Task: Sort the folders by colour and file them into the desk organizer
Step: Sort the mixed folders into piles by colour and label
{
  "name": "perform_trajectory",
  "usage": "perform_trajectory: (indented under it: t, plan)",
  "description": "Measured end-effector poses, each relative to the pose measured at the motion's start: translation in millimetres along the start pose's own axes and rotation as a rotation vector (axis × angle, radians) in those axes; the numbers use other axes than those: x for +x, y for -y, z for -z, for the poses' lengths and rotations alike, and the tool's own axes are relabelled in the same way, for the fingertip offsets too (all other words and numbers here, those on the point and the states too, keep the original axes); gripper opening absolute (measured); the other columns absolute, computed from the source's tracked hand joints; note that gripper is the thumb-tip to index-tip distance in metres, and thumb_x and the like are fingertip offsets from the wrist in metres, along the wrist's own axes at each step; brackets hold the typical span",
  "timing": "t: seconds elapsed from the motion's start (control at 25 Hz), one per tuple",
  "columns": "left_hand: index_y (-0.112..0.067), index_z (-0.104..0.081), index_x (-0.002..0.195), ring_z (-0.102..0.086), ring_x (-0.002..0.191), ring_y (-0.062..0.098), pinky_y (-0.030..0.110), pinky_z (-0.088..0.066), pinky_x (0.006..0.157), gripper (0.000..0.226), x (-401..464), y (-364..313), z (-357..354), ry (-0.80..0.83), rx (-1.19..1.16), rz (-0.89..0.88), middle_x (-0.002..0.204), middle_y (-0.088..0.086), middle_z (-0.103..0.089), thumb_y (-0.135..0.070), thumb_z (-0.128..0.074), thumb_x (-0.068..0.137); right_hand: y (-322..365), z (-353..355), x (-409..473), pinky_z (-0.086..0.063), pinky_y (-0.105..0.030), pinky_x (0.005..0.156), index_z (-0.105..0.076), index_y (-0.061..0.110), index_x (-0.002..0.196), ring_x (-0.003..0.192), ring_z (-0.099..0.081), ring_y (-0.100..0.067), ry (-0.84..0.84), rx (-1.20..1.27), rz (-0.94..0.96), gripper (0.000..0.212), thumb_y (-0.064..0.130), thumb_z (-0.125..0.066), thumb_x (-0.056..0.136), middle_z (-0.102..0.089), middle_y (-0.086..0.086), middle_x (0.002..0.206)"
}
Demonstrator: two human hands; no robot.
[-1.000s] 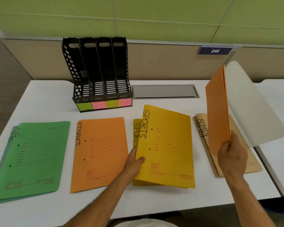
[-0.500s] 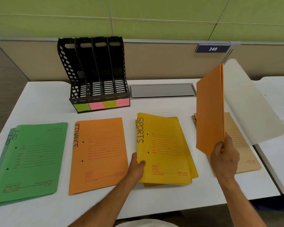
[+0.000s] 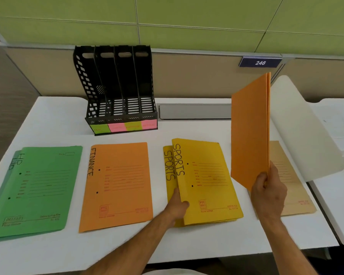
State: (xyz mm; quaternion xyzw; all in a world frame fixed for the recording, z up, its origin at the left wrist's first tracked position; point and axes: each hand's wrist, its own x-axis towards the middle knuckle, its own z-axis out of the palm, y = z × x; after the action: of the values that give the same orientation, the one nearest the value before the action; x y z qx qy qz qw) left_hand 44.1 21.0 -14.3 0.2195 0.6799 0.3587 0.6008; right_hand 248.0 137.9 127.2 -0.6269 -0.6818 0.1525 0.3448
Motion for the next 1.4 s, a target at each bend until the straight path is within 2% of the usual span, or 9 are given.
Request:
perform_trajectory:
  t: [0.16, 0.36, 0.52, 0.64, 0.84, 1.04, 1.16, 1.24, 1.4]
  plan:
    - [-0.02, -0.042, 0.148, -0.054, 0.129, 0.026, 0.045, -0.046, 0.11, 0.058, 0, -7, -5, -0.126, 0.073, 0.01, 0.144, 0.005, -0.056, -0.003, -0.058, 0.094, -7, 3, 7, -0.04, -0.031, 0.051, -0.047, 0.015, 0.141, 0.055, -0.054, -0.02, 0.107, 0.028, 0.054, 0.038, 0.011, -0.036, 0.105, -0.063, -0.007, 0.077]
    - [-0.018, -0.043, 0.146, -0.052, 0.128, 0.022, 0.03, -0.044, 0.097, 0.06, -24, -18, -4, -0.274, 0.095, 0.04, 0.144, 0.004, -0.049, -0.013, -0.068, 0.092, -6, 8, 11, -0.034, -0.028, 0.048, -0.047, 0.021, 0.143, 0.05, -0.052, -0.013, 0.184, 0.088, 0.138, 0.042, 0.009, -0.038, 0.103, -0.057, 0.004, 0.067]
    - [-0.025, -0.053, 0.14, -0.065, 0.116, 0.013, 0.035, -0.049, 0.099, 0.06, -65, -63, 3, -0.086, -0.247, -0.075, 0.121, -0.006, -0.073, -0.036, -0.074, 0.084, 15, -6, -7, -0.039, -0.036, 0.045, -0.045, 0.021, 0.148, 0.049, -0.05, -0.021, 0.277, 0.141, 0.208, 0.045, 0.012, -0.04, 0.104, -0.056, -0.002, 0.062]
    - [-0.037, -0.052, 0.139, -0.066, 0.118, 0.009, 0.038, -0.051, 0.1, 0.067, -99, -94, 4, -0.027, -0.334, -0.212, 0.127, -0.009, -0.07, -0.056, -0.074, 0.079, 40, -23, -41, -0.033, -0.028, 0.043, -0.046, 0.015, 0.148, 0.046, -0.047, -0.02, 0.318, 0.187, 0.316, 0.049, 0.008, -0.051, 0.1, -0.056, 0.0, 0.062]
    - [-0.031, -0.053, 0.139, -0.068, 0.116, 0.02, 0.037, -0.06, 0.086, 0.044, -123, -125, 11, -0.138, -0.411, -0.348, 0.126, 0.004, -0.07, -0.031, -0.066, 0.097, 76, -49, -87, -0.045, -0.028, 0.048, -0.038, 0.03, 0.149, 0.062, -0.066, -0.022, 0.488, 0.259, 0.506, 0.059, 0.007, -0.055, 0.098, -0.074, -0.003, 0.098]
    - [-0.027, -0.06, 0.124, -0.074, 0.095, 0.01, 0.03, -0.061, 0.071, 0.026, -128, -112, 53, -0.286, -0.351, -0.328, 0.115, -0.004, -0.075, -0.012, -0.053, 0.103, 88, -77, -95, -0.058, -0.032, 0.067, -0.04, 0.029, 0.149, 0.111, -0.069, -0.02, 0.564, 0.151, 0.702, 0.054, 0.036, -0.056, 0.098, -0.055, 0.002, 0.148]
    - [-0.033, -0.06, 0.12, -0.072, 0.098, 0.009, 0.028, -0.058, 0.072, 0.033, -134, -99, 97, -0.343, -0.358, -0.32, 0.116, -0.007, -0.074, -0.007, -0.048, 0.104, 90, -97, -102, -0.051, -0.035, 0.097, -0.036, 0.03, 0.154, 0.132, -0.053, -0.015, 0.758, 0.161, 0.43, 0.065, 0.06, -0.046, 0.097, -0.046, 0.008, 0.154]
    - [-0.034, -0.059, 0.124, -0.07, 0.105, 0.009, 0.029, -0.057, 0.077, 0.036, -136, -87, 133, -0.326, -0.336, -0.325, 0.119, -0.009, -0.073, -0.007, -0.048, 0.104, 96, -113, -106, -0.039, -0.036, 0.112, -0.033, 0.023, 0.155, 0.14, -0.043, -0.018, 0.732, 0.211, 0.229, 0.069, 0.05, -0.055, 0.096, -0.042, 0.002, 0.157]
    - [-0.035, -0.062, 0.122, -0.073, 0.101, 0.008, 0.02, -0.058, 0.068, 0.031, -135, -62, 204, -0.219, -0.272, -0.362, 0.113, -0.01, -0.076, -0.011, -0.054, 0.103, 101, -151, -99, -0.037, -0.041, 0.112, -0.031, 0.015, 0.155, 0.141, -0.039, -0.026, 0.603, 0.405, -0.321, 0.072, 0.032, -0.067, 0.095, -0.038, -0.007, 0.157]
